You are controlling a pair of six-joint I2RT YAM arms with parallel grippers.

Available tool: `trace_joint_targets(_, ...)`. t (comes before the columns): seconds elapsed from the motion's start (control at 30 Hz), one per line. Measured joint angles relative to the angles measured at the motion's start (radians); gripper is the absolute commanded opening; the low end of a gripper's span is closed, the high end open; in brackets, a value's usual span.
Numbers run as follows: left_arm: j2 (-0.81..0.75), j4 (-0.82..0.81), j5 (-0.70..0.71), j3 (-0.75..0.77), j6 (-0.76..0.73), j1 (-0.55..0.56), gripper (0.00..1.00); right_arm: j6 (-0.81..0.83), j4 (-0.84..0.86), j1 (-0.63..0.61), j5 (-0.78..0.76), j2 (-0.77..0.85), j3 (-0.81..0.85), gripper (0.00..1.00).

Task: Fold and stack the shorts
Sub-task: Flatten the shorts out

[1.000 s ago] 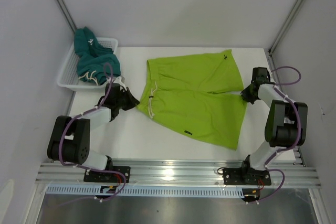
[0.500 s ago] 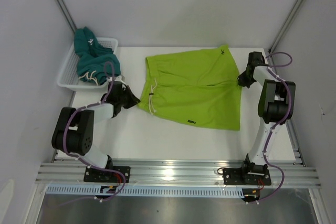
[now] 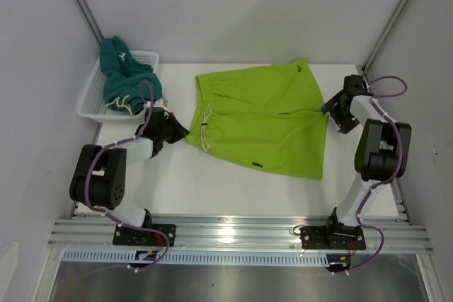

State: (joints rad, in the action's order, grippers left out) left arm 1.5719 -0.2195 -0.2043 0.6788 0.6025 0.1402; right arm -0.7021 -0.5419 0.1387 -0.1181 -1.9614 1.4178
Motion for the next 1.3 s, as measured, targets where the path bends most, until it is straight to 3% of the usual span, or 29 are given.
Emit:
trace_joint_targets(0.03,-0.005,-0.001,0.000,-0.002,0.000,0.000,0.07,-0.001,-0.013,0.000,-0.003,0.048,-0.035,0.89)
trace_joint_targets(0.13,-0.019,-0.003,0.000,-0.011,-0.001,0.000,0.40,-0.004,-0.035,0.000,-0.006,0.216,-0.126,0.89)
trace_joint_targets(0.33,-0.081,0.005,0.015,-0.043,0.007,0.000,0.78,-0.028,-0.014,-0.029,0.040,0.593,-0.402,0.88)
trace_joint_targets(0.53,-0.166,0.013,0.016,-0.106,0.021,0.002,0.84,-0.083,-0.053,-0.129,0.074,0.811,-0.603,0.82)
trace_joint_targets(0.7,-0.241,0.008,0.019,-0.195,0.053,0.029,0.84,-0.122,-0.083,-0.135,0.092,0.929,-0.705,0.73)
trace_joint_targets(1.03,-0.297,-0.001,0.038,-0.253,0.109,0.064,0.88,-0.226,-0.176,-0.192,0.127,1.009,-0.750,0.72)
trace_joint_targets(1.27,-0.299,-0.008,0.069,-0.254,0.137,0.065,0.95,-0.305,-0.230,-0.234,0.116,0.980,-0.764,0.76)
trace_joint_targets(1.3,-0.299,-0.011,0.071,-0.255,0.141,0.065,0.99,-0.318,-0.225,-0.240,0.114,0.980,-0.780,0.76)
